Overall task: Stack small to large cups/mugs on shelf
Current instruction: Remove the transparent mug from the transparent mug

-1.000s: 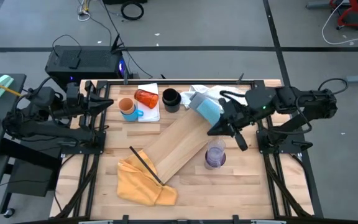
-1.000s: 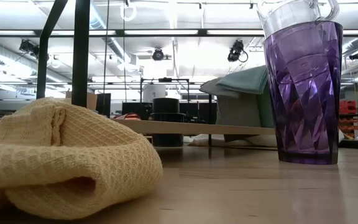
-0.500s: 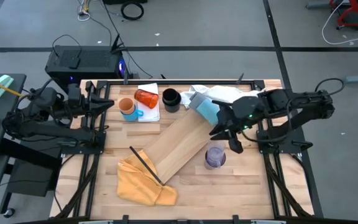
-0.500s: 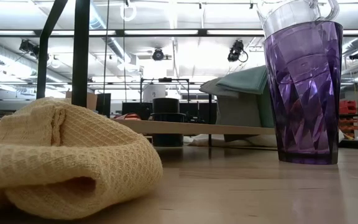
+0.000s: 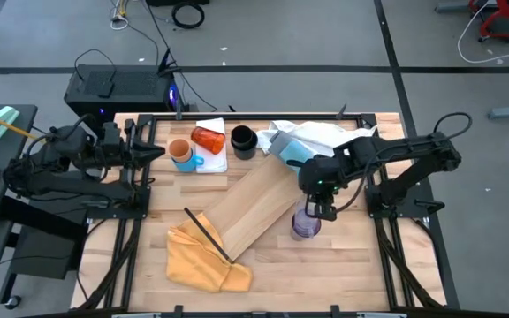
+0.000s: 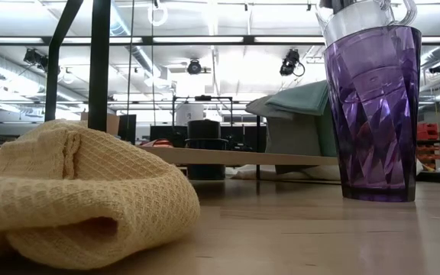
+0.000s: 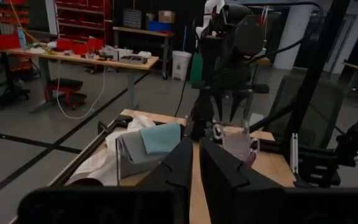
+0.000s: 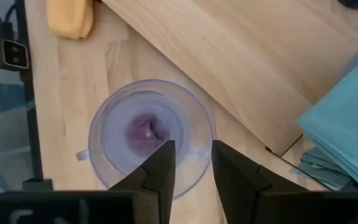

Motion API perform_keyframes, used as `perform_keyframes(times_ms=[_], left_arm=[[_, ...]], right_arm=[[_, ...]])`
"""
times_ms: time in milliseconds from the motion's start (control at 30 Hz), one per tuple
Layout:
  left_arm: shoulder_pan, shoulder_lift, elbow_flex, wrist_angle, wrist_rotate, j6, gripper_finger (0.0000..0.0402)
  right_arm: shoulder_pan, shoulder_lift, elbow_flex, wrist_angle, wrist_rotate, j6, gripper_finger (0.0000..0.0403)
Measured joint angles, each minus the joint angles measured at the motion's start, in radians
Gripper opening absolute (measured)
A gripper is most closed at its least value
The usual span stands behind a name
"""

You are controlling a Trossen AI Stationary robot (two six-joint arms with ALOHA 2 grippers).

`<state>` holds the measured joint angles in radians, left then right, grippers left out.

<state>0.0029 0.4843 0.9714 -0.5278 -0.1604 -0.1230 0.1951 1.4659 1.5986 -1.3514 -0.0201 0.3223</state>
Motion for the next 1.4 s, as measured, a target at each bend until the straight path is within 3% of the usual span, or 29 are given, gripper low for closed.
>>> perform_keyframes(times_ms=[400, 800, 1400], left_arm=[[0.000, 0.000, 0.000, -0.034, 0.000, 0.002, 0.0039], [0.000, 0.000, 0.000, -0.048, 0.000, 0.003, 0.0037], [0.000, 0.000, 0.000, -0.047, 0.000, 0.003, 0.0038]], right_arm=[[-0.053, 0.008, 0.000, 0.019, 0.027, -0.013, 0.0115], [-0.077, 0.052, 0.000, 0.020, -0.085, -0.083, 0.0115], [-0.077, 0.037, 0.000, 0.010, -0.091, -0.086, 0.0115]])
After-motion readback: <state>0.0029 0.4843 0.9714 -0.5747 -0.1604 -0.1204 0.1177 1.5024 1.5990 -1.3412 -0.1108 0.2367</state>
